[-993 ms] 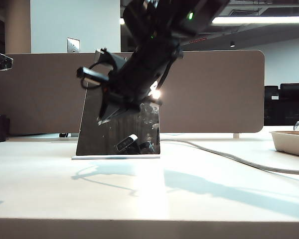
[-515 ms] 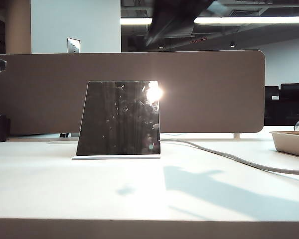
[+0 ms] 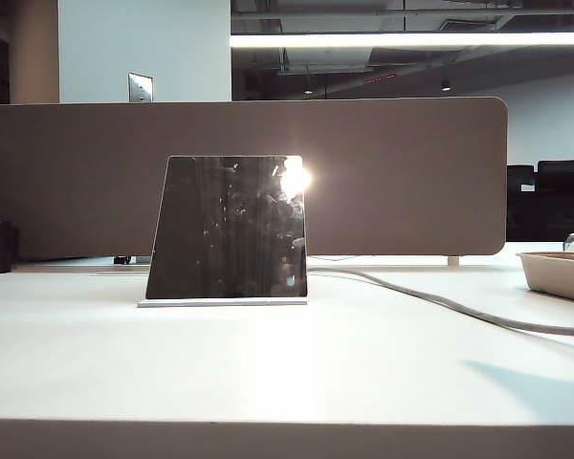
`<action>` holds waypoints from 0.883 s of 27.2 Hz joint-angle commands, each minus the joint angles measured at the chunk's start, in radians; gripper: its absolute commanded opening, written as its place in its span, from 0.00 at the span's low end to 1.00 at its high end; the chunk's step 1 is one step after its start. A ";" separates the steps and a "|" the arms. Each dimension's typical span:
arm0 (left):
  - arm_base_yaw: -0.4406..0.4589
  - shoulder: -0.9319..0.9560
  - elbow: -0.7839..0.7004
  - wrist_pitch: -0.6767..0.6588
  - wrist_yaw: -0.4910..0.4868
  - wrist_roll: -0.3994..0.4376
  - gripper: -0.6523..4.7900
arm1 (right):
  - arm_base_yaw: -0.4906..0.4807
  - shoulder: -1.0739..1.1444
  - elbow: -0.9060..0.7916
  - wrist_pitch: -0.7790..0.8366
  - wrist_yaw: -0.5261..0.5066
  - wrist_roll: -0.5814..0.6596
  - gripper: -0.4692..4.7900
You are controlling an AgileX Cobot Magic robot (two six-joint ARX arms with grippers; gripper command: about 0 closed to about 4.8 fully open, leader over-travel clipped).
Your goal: Push the base of the mirror on the table to move it forward for a short distance.
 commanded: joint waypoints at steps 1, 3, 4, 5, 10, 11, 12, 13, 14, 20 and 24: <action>0.064 0.000 0.001 0.013 0.003 0.004 0.12 | 0.052 -0.103 -0.051 -0.081 0.070 0.045 0.08; 0.091 0.000 0.001 0.013 0.004 0.004 0.12 | 0.089 -0.176 -0.087 -0.111 0.127 0.046 0.08; 0.104 0.000 0.001 0.013 0.004 0.004 0.12 | 0.105 -0.207 -0.105 -0.120 0.157 0.046 0.08; 0.111 0.000 0.001 0.013 0.003 0.004 0.12 | 0.125 -0.247 -0.129 -0.129 0.189 0.046 0.08; 0.120 0.000 0.001 0.013 0.005 0.004 0.12 | 0.182 -0.395 -0.229 -0.138 0.263 0.045 0.08; 0.120 0.000 0.001 0.013 0.004 0.004 0.12 | 0.183 -0.422 -0.244 -0.138 0.275 0.045 0.08; 0.120 0.000 0.001 0.013 0.004 0.004 0.12 | 0.182 -0.454 -0.260 -0.140 0.277 0.045 0.08; 0.120 0.000 0.001 0.013 0.003 0.004 0.12 | 0.179 -0.476 -0.269 -0.141 0.275 0.044 0.08; 0.120 0.000 0.001 0.013 0.003 0.004 0.12 | 0.178 -0.495 -0.275 -0.141 0.276 0.044 0.08; 0.119 0.000 0.001 0.013 0.003 0.004 0.12 | 0.180 -0.583 -0.285 -0.161 0.272 0.045 0.08; 0.120 0.000 0.001 0.013 0.004 0.004 0.12 | 0.181 -0.612 -0.285 -0.181 0.273 0.045 0.08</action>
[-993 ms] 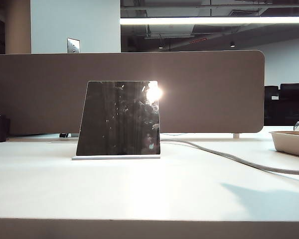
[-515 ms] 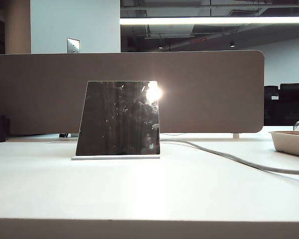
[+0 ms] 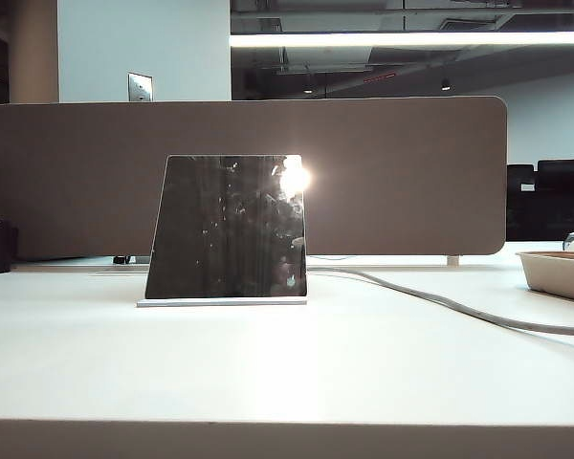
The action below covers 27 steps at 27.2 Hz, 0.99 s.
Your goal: Push the base of the mirror on the table to move it forward for a short distance.
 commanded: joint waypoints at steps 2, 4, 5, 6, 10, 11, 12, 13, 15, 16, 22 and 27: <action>0.001 0.000 0.001 0.013 0.004 0.004 0.12 | 0.000 -0.013 0.002 -0.008 0.002 0.003 0.08; 0.001 0.000 0.001 0.013 0.004 0.004 0.12 | 0.001 -0.013 0.002 -0.012 0.000 0.003 0.08; 0.001 0.000 0.001 0.013 0.004 0.004 0.12 | 0.000 -0.013 0.002 -0.013 0.002 0.003 0.08; 0.001 0.000 0.001 0.013 0.004 0.004 0.12 | 0.000 -0.013 0.002 -0.014 0.001 0.003 0.08; 0.001 0.000 0.001 0.013 0.004 0.004 0.12 | 0.000 -0.013 0.002 -0.058 0.002 -0.095 0.08; 0.001 0.000 0.001 0.013 0.004 0.004 0.12 | 0.000 -0.013 0.002 -0.069 0.002 -0.111 0.08; 0.001 0.000 0.001 0.013 0.004 0.004 0.12 | 0.000 -0.013 0.002 -0.079 0.001 -0.134 0.08; 0.001 0.000 0.001 0.013 0.004 0.004 0.12 | 0.000 -0.013 0.000 -0.086 0.002 -0.144 0.08; 0.001 0.000 0.001 0.013 0.004 0.004 0.12 | 0.000 -0.013 -0.015 -0.087 0.014 -0.171 0.08; 0.001 0.000 0.001 0.013 0.004 0.004 0.12 | -0.006 -0.013 -0.029 -0.070 0.039 -0.190 0.08; 0.001 0.000 0.001 0.013 0.004 0.004 0.12 | -0.292 -0.013 -0.176 0.067 -0.038 -0.177 0.08; 0.001 0.000 0.001 0.013 0.004 0.004 0.12 | -0.707 -0.013 -0.321 0.183 -0.531 -0.114 0.08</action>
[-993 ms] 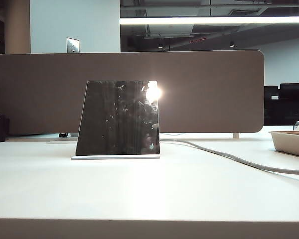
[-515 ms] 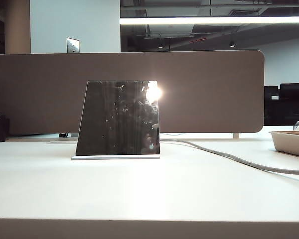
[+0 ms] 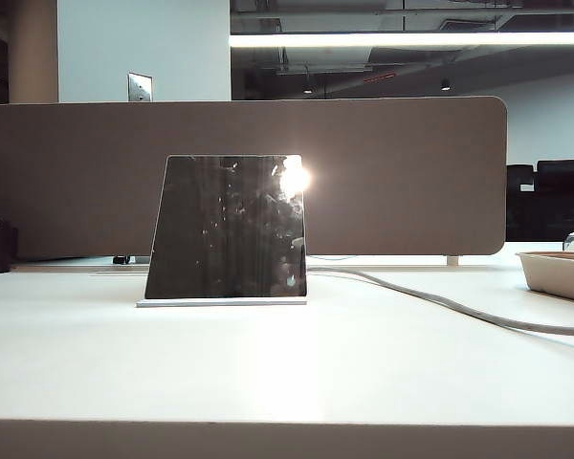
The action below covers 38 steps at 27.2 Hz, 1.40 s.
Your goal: Push the base of the mirror on the table to move it forward for a short distance.
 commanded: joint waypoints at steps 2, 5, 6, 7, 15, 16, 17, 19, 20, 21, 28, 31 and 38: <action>0.001 0.000 0.001 0.013 0.004 0.004 0.12 | -0.315 0.000 -0.090 0.124 -0.496 0.051 0.08; 0.001 0.000 0.001 0.012 0.004 0.004 0.12 | -0.454 0.000 -0.118 0.131 -0.583 0.057 0.08; 0.001 0.000 0.001 0.013 0.004 0.004 0.12 | -0.484 0.000 -0.122 0.130 -0.581 0.060 0.08; 0.001 0.000 0.001 0.013 0.004 0.004 0.12 | -0.501 0.000 -0.125 0.132 -0.576 0.059 0.08; 0.001 0.000 0.001 0.013 0.004 0.004 0.12 | -0.546 0.000 -0.182 0.202 -0.532 0.048 0.08; 0.001 0.000 0.001 0.013 0.004 0.004 0.12 | -0.546 0.000 -0.188 0.212 -0.531 0.048 0.08; 0.001 0.000 0.001 0.013 0.004 0.004 0.12 | -0.548 0.000 -0.193 0.222 -0.530 0.048 0.08; 0.001 0.000 0.001 0.013 0.004 0.004 0.12 | -0.555 0.000 -0.196 0.233 -0.529 0.047 0.08; 0.001 0.000 0.001 0.013 0.004 0.004 0.12 | -0.558 0.000 -0.196 0.239 -0.527 0.047 0.08; 0.001 0.000 0.001 0.013 0.004 0.004 0.12 | -0.562 0.000 -0.196 0.245 -0.524 0.047 0.08; 0.001 0.000 0.001 0.013 0.004 0.004 0.12 | -0.601 0.000 -0.196 0.269 -0.524 -0.006 0.08; 0.001 0.000 0.001 0.013 0.004 0.004 0.12 | -0.619 0.000 -0.196 0.274 -0.528 -0.006 0.08; 0.001 0.000 0.001 0.013 0.004 0.004 0.12 | -0.623 0.000 -0.196 0.285 -0.535 -0.026 0.08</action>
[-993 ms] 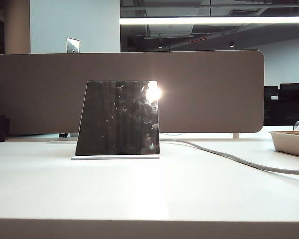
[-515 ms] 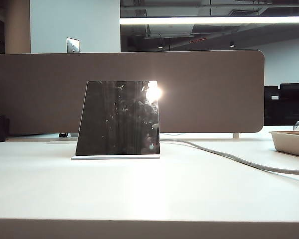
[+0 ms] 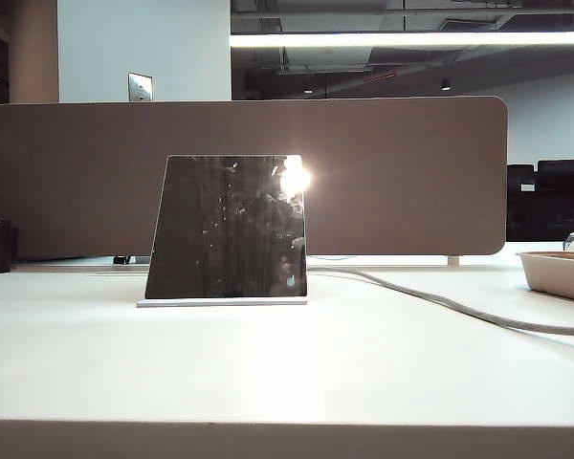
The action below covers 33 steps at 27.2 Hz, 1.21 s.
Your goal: Push the base of the mirror on the table to move it forward for a short distance.
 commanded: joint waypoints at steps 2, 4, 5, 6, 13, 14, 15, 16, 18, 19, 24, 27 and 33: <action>0.001 0.000 0.001 0.013 0.004 0.004 0.12 | -0.001 0.000 0.004 0.018 -0.003 -0.021 0.08; 0.001 0.000 0.001 0.013 0.004 0.004 0.12 | -0.001 0.000 0.004 0.018 -0.003 -0.025 0.08; 0.001 0.000 0.001 0.013 0.004 0.004 0.12 | -0.002 0.000 0.004 0.018 -0.004 -0.027 0.08; 0.001 0.000 0.001 0.013 0.004 0.004 0.12 | -0.002 0.000 0.004 0.018 -0.004 -0.028 0.08; 0.001 0.000 0.001 0.013 0.004 0.004 0.12 | -0.003 0.000 0.004 0.018 -0.027 -0.058 0.08; 0.001 0.000 0.001 0.013 0.004 0.004 0.12 | -0.003 0.000 0.004 0.018 -0.030 -0.061 0.08; 0.001 0.000 0.001 0.013 0.004 0.004 0.12 | -0.003 0.000 0.004 0.018 -0.030 -0.062 0.08; 0.001 0.000 0.001 0.013 0.004 0.004 0.12 | -0.003 0.000 0.004 0.018 -0.030 -0.062 0.08; 0.001 0.000 0.001 0.013 0.004 0.004 0.12 | -0.003 0.000 0.004 0.018 -0.030 -0.069 0.08; 0.001 0.000 0.001 0.013 0.004 0.004 0.12 | -0.003 0.000 0.004 0.019 -0.030 -0.069 0.08; 0.001 0.000 0.001 0.013 0.004 0.004 0.12 | -0.003 0.000 0.004 0.018 -0.029 -0.084 0.08; 0.001 0.000 0.001 0.013 0.004 0.004 0.12 | -0.003 0.000 0.004 0.014 -0.026 -0.083 0.08; 0.001 0.000 0.001 0.013 0.004 0.004 0.12 | -0.002 -0.001 0.004 0.014 -0.026 -0.083 0.08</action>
